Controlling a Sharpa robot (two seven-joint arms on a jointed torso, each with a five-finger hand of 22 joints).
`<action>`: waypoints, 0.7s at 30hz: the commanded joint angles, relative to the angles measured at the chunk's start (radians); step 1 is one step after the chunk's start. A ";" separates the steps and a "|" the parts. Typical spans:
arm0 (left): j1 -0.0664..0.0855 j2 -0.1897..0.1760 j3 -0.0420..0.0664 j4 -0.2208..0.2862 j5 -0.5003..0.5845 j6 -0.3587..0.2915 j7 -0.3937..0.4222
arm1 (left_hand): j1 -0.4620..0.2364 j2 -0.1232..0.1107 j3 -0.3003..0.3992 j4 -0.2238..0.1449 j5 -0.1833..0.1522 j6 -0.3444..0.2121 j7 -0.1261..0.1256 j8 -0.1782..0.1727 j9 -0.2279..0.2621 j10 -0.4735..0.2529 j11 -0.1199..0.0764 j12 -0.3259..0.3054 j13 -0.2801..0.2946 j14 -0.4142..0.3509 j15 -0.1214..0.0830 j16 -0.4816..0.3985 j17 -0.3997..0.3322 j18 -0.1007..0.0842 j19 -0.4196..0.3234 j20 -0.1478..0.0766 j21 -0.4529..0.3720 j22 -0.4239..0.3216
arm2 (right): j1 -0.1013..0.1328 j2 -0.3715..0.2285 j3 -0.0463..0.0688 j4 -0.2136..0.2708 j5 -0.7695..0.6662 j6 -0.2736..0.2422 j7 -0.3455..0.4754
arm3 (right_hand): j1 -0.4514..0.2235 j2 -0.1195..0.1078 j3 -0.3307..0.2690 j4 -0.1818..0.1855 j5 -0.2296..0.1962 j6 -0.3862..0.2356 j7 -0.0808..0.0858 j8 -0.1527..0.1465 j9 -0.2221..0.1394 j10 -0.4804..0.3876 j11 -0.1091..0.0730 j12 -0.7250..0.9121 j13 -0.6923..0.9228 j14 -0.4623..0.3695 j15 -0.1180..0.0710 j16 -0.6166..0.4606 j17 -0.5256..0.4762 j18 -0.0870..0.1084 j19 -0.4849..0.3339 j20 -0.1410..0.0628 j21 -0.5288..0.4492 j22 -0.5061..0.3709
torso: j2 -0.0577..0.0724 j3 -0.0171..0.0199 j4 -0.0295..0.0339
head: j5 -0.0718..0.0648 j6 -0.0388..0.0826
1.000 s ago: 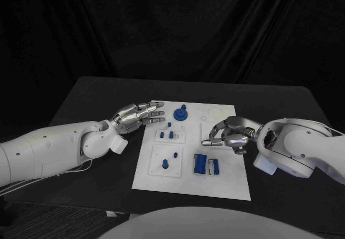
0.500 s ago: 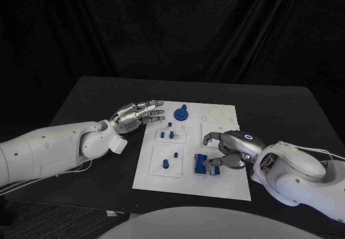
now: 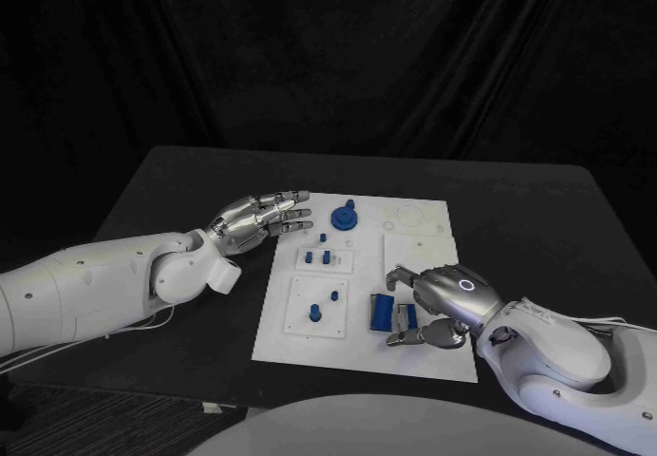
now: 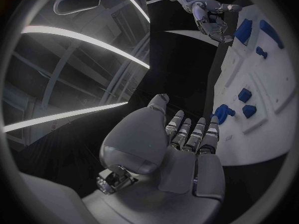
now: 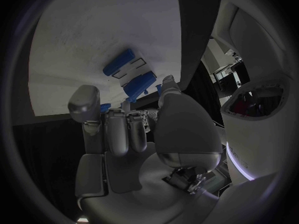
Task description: Assemble the parts on the task board
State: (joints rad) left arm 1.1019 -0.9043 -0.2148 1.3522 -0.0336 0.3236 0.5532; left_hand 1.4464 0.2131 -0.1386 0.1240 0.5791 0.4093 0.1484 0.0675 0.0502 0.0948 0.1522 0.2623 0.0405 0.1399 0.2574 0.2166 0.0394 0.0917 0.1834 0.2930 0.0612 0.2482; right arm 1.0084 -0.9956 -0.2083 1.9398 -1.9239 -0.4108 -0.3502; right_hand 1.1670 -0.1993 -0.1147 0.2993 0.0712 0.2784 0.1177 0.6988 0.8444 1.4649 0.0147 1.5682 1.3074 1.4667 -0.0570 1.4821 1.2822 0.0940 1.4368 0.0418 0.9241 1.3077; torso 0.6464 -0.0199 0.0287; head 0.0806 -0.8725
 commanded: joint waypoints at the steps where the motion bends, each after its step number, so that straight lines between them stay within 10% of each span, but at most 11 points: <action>1: -0.002 0.003 0.001 0.000 0.002 0.007 0.018 | 0.000 -0.003 0.002 -0.004 0.005 0.002 -0.004 0.007 0.000 0.008 -0.001 0.005 0.001 0.008 0.000 0.007 0.001 -0.008 0.009 0.000 0.004 -0.002 | -0.005 0.006 0.000 -0.001 -0.061 -0.016 -0.064 | -0.012 -0.005 -0.010 -0.001 -0.006 -0.013 -0.003 0.029 0.006 0.106 0.007 0.003 0.263 0.052 0.005 -0.006 -0.004 0.018 -0.002 0.009 -0.013 0.108 | 0.000 -0.0001 0.0004 | -0.003 0.000; 11: -0.003 0.005 0.001 -0.002 0.002 0.013 0.011 | 0.000 -0.003 0.003 -0.005 0.006 0.003 -0.001 0.007 0.000 0.008 -0.002 0.005 0.001 0.007 0.000 0.006 0.001 -0.008 0.008 0.000 0.003 -0.003 | -0.014 0.031 0.000 -0.024 -0.058 0.002 -0.086 | -0.017 0.018 0.003 -0.001 0.005 -0.035 -0.005 0.086 0.009 0.106 0.009 0.003 0.263 0.048 0.007 -0.014 -0.023 0.022 -0.007 0.011 -0.042 0.102 | 0.000 -0.0004 0.0009 | -0.002 0.000; 21: -0.005 0.007 0.001 -0.003 0.002 0.018 0.006 | -0.001 -0.002 0.004 -0.006 0.006 0.004 0.001 0.008 0.000 0.008 -0.002 0.004 0.001 0.007 0.000 0.006 0.001 -0.008 0.007 0.000 0.003 -0.004 | -0.020 0.049 0.000 -0.036 -0.043 0.003 -0.084 | -0.034 0.088 0.040 -0.007 0.147 -0.056 -0.009 0.164 -0.015 0.106 0.006 0.003 0.263 0.048 0.005 -0.016 -0.026 0.023 -0.007 0.010 -0.058 0.100 | 0.000 -0.0003 0.0008 | -0.003 0.000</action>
State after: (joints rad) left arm 1.0983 -0.8995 -0.2148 1.3483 -0.0336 0.3260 0.5499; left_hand 1.4464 0.2131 -0.1358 0.1213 0.5817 0.4093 0.1484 0.0714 0.0500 0.0948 0.1521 0.2622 0.0403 0.1398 0.2573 0.2165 0.0391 0.0918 0.1834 0.2930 0.0612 0.2452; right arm 0.9915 -0.9477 -0.2081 1.9043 -1.9647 -0.4088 -0.4113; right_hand 1.1309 -0.1197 -0.0798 0.2924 0.2059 0.2284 0.1106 0.8582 0.8319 1.4684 0.0181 1.5682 1.3080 1.4668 -0.0570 1.4702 1.2558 0.1098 1.4295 0.0486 0.8692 1.3075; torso 0.6468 -0.0201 0.0293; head 0.0776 -0.8725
